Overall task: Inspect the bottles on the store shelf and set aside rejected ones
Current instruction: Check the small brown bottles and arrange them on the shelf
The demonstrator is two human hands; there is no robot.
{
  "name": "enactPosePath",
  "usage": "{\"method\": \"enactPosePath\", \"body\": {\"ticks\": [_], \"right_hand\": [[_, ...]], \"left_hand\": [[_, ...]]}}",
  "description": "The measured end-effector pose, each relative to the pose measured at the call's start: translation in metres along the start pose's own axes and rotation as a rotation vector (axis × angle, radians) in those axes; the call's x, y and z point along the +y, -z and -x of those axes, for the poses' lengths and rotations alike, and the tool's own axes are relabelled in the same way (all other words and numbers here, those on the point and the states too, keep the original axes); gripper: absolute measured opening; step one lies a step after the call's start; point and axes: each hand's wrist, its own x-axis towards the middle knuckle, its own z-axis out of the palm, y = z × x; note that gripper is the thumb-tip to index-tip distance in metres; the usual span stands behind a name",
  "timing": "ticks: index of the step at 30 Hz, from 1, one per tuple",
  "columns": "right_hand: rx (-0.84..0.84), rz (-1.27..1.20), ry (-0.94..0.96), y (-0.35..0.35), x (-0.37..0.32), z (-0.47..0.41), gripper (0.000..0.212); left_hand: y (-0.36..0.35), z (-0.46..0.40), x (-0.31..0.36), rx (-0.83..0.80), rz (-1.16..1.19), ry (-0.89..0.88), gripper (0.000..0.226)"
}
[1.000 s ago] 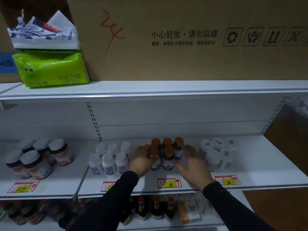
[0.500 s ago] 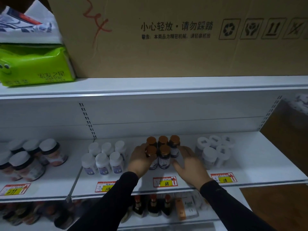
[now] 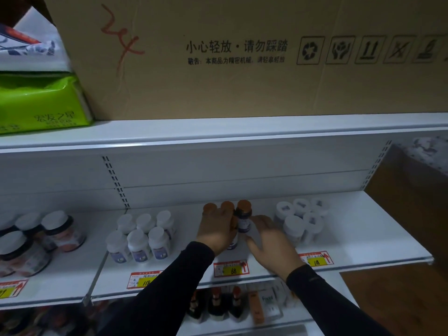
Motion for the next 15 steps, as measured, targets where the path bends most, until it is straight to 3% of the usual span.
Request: {"method": "enactPosePath", "body": {"ticks": [7, 15], "right_hand": [[-0.003, 0.011, -0.043, 0.003, -0.001, 0.008, 0.055], [-0.015, -0.154, 0.009, 0.003, -0.029, 0.009, 0.073]], "left_hand": [[0.008, -0.001, 0.001, 0.040, 0.125, 0.093, 0.018], [0.059, 0.008, 0.001, 0.172, 0.594, 0.242, 0.020]]}}
